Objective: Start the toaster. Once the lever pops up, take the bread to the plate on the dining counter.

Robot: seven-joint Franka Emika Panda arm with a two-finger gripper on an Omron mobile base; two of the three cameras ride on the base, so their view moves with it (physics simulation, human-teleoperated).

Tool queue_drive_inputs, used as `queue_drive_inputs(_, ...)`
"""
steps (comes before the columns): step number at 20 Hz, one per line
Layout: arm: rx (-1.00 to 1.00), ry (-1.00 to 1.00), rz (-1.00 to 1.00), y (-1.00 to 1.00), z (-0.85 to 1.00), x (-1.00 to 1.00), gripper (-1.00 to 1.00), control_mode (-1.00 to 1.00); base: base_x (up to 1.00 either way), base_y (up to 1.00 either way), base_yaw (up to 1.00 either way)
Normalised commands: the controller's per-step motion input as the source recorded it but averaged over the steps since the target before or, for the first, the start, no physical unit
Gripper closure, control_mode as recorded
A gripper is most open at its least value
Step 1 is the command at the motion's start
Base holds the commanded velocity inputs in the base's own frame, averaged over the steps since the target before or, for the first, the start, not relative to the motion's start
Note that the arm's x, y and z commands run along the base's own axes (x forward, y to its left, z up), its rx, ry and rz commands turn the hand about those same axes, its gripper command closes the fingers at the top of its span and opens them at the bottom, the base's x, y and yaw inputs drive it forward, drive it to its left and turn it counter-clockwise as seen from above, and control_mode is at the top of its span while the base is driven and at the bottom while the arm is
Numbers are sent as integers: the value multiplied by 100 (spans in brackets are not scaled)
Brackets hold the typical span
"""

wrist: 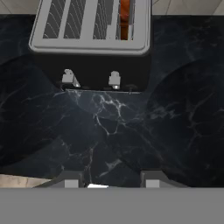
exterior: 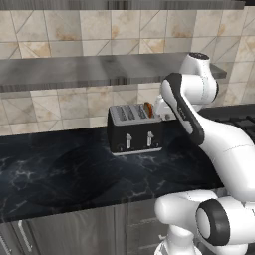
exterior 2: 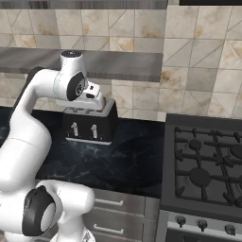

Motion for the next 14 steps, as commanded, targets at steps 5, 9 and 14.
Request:
queue_drive_inputs(5,0,2,0,0,0,0,-100,-100,0,0,0)
queue_drive_inputs(9,0,0,0,-6,-8,6,-100,-100,0,0,0)
queue_drive_inputs(14,0,-1,0,-5,-18,25,-100,-100,0,0,0)
